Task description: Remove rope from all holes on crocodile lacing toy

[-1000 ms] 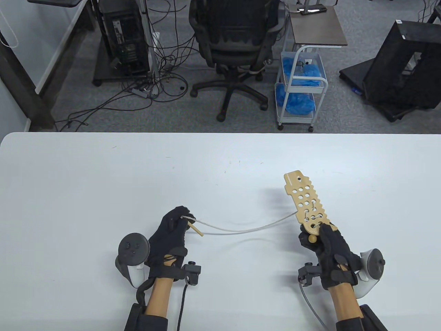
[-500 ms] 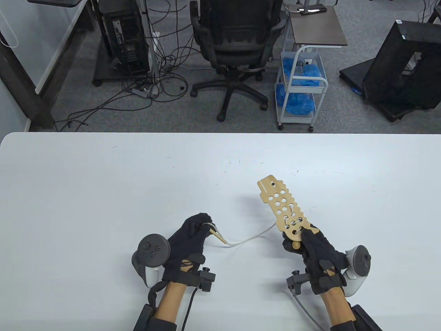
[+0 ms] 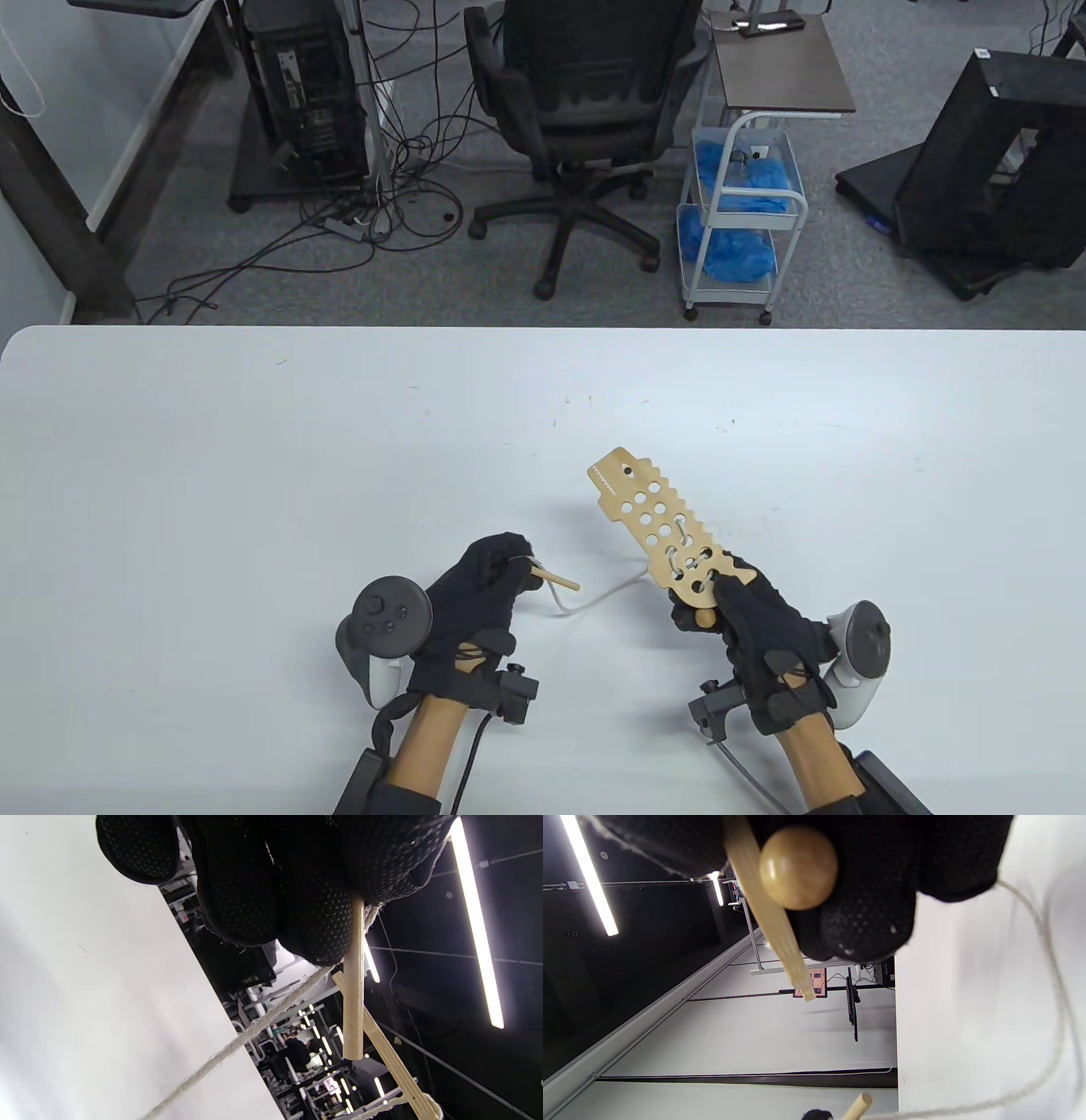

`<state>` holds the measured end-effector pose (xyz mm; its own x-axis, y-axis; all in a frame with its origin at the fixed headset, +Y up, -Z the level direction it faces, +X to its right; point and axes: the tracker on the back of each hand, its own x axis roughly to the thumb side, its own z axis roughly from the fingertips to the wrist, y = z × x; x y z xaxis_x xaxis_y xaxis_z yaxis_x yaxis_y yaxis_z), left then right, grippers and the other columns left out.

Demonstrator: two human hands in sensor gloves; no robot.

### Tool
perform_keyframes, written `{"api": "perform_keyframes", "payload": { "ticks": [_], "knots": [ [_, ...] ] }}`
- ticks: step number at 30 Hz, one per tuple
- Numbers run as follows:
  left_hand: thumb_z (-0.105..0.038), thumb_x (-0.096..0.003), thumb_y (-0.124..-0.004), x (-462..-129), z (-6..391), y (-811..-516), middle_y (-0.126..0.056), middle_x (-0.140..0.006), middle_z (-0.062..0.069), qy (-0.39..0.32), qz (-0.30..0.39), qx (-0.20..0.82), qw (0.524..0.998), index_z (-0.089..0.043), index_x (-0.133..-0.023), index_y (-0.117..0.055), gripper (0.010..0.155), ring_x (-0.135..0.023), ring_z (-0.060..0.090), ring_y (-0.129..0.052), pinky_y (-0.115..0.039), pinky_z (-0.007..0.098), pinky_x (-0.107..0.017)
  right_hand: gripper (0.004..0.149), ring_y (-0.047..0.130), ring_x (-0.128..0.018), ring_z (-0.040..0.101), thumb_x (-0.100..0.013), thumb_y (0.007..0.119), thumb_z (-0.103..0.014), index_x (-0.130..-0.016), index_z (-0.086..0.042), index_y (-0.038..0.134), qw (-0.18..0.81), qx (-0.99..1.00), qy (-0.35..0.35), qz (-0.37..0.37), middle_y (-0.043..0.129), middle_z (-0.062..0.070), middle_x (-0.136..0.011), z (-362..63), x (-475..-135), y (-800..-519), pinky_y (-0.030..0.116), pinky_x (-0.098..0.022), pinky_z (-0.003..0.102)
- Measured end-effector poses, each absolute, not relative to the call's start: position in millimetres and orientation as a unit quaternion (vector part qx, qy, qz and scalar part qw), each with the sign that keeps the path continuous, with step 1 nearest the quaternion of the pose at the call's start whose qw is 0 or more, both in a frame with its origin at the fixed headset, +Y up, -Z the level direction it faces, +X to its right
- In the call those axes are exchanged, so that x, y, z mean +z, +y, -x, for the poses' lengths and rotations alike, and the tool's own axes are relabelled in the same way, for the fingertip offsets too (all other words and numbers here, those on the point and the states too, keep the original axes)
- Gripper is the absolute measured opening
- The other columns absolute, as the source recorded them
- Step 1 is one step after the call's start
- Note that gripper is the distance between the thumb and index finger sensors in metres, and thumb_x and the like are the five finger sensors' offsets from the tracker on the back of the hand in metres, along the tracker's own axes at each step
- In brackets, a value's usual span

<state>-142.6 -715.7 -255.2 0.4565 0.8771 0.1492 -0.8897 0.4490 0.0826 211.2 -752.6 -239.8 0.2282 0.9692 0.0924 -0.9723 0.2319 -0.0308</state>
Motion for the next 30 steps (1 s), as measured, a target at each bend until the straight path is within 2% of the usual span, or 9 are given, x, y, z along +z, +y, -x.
{"api": "perform_keyframes", "payload": {
  "ticks": [4,5,6,23,24,25,30],
  "knots": [
    [-0.046,-0.0468,-0.08,-254.8,139.8,-716.7,-0.106,-0.065,-0.009,-0.044,-0.07,0.518,0.852,-0.039,-0.087,-0.083,0.041,-0.062,0.015,-0.1,-0.075,0.056,-0.064,0.054,0.1,-0.046,0.037,-0.046,0.081,-0.033,-0.085,0.003,0.072,0.783,0.62,-0.042,-0.027,0.097,0.024,-0.066,-208.3,-239.5,-750.4,0.078,-0.042,0.06],
    [-0.041,-0.0455,-0.084,-254.9,139.8,-717.3,-0.106,-0.065,-0.009,-0.044,-0.069,0.518,0.851,-0.039,-0.087,-0.083,0.042,-0.062,0.015,-0.1,-0.075,0.056,-0.064,0.054,0.1,-0.046,0.037,-0.046,0.081,-0.033,-0.085,0.003,0.072,0.783,0.62,-0.042,-0.028,0.097,0.024,-0.066,-208.0,-239.5,-750.0,0.078,-0.042,0.06],
    [-0.046,-0.047,-0.08,-254.8,139.3,-717.4,-0.106,-0.065,-0.009,-0.044,-0.069,0.518,0.851,-0.039,-0.087,-0.083,0.041,-0.062,0.015,-0.1,-0.075,0.056,-0.064,0.054,0.1,-0.047,0.037,-0.046,0.081,-0.033,-0.085,0.003,0.072,0.783,0.62,-0.041,-0.031,0.097,0.024,-0.066,-207.2,-239.3,-749.3,0.078,-0.042,0.06],
    [-0.041,-0.0477,-0.08,-256.1,135.5,-721.6,-0.108,-0.067,-0.008,-0.045,-0.05,0.529,0.846,-0.034,-0.089,-0.084,0.042,-0.063,0.016,-0.102,-0.076,0.057,-0.063,0.053,0.1,-0.048,0.038,-0.046,0.082,-0.033,-0.088,-0.002,0.073,0.807,0.585,-0.006,-0.076,0.097,0.024,-0.068,-194.8,-238.9,-744.8,0.078,-0.043,0.06],
    [-0.034,-0.0469,-0.083,-256.1,134.8,-721.7,-0.108,-0.067,-0.008,-0.048,-0.048,0.531,0.845,-0.034,-0.089,-0.084,0.042,-0.063,0.016,-0.102,-0.076,0.057,-0.063,0.053,0.1,-0.048,0.038,-0.045,0.083,-0.033,-0.087,-0.002,0.073,0.807,0.586,-0.003,-0.079,0.097,0.024,-0.068,-193.5,-238.7,-744.4,0.078,-0.043,0.06],
    [-0.041,-0.0479,-0.08,-256.1,134.7,-721.9,-0.108,-0.068,-0.007,-0.049,-0.047,0.533,0.844,-0.034,-0.09,-0.083,0.042,-0.063,0.016,-0.102,-0.076,0.057,-0.063,0.053,0.1,-0.048,0.038,-0.045,0.083,-0.033,-0.087,-0.002,0.073,0.806,0.586,-0.001,-0.082,0.097,0.024,-0.068,-192.9,-238.9,-744.4,0.078,-0.043,0.06],
    [-0.04,-0.0486,-0.079,-257.1,134.0,-722.6,-0.107,-0.071,-0.007,-0.063,-0.036,0.555,0.829,-0.035,-0.091,-0.082,0.043,-0.066,0.017,-0.101,-0.075,0.057,-0.064,0.053,0.101,-0.048,0.038,-0.045,0.083,-0.033,-0.087,-0.003,0.074,0.813,0.572,0.022,-0.107,0.098,0.024,-0.068,-186.4,-239.2,-743.5,0.078,-0.043,0.061]
  ]
}}
